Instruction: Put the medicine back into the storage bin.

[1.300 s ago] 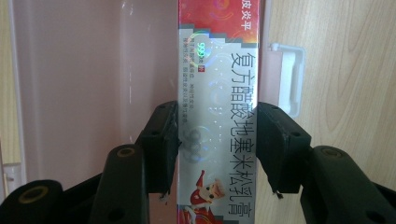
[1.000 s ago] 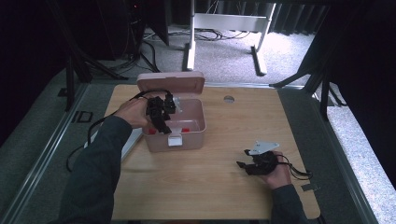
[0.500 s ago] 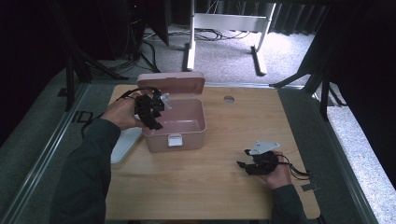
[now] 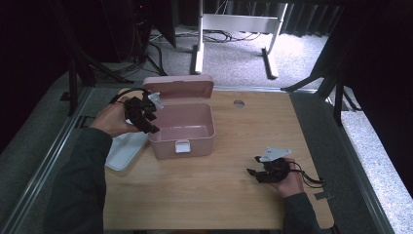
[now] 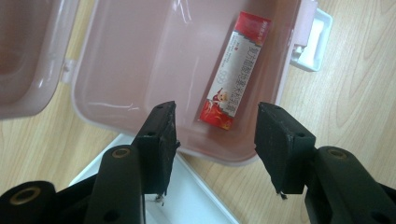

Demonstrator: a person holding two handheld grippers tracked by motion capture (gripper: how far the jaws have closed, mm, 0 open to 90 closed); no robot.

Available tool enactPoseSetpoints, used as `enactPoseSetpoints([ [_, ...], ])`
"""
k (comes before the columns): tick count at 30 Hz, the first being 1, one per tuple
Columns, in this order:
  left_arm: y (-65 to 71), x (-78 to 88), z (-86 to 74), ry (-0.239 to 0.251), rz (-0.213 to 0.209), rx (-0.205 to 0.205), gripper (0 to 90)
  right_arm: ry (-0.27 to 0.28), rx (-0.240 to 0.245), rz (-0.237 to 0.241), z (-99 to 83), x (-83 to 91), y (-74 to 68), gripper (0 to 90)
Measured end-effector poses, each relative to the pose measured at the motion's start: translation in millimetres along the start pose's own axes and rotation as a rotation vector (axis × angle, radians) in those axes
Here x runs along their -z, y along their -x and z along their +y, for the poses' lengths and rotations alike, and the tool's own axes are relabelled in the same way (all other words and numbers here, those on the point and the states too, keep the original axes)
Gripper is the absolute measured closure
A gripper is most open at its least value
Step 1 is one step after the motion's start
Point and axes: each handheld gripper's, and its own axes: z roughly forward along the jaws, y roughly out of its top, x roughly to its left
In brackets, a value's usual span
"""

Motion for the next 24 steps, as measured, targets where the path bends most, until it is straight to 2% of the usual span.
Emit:
enactPoseSetpoints([
  [12, -9.4, 11.9, -20.2, 0.021, 0.043, 0.074, 49.0, 0.001, -0.001, -0.001, -0.3, 0.3, 0.2, 40.7],
  [13, -11.5, 12.1, -25.0, 0.021, 0.058, 0.106, 49.0, 0.000, 0.002, -0.001, -0.3, 0.2, 0.4, 40.7],
  [14, -11.7, 11.9, -26.4, 0.019, 0.062, 0.116, 49.5, -0.002, 0.001, -0.002, -0.6, 0.0, 0.4, 40.7],
  [24, -18.1, 15.2, -42.3, 0.026, 0.076, 0.172, 49.6, -0.006, -0.003, 0.002, -0.6, -0.7, 0.0, 40.7],
])
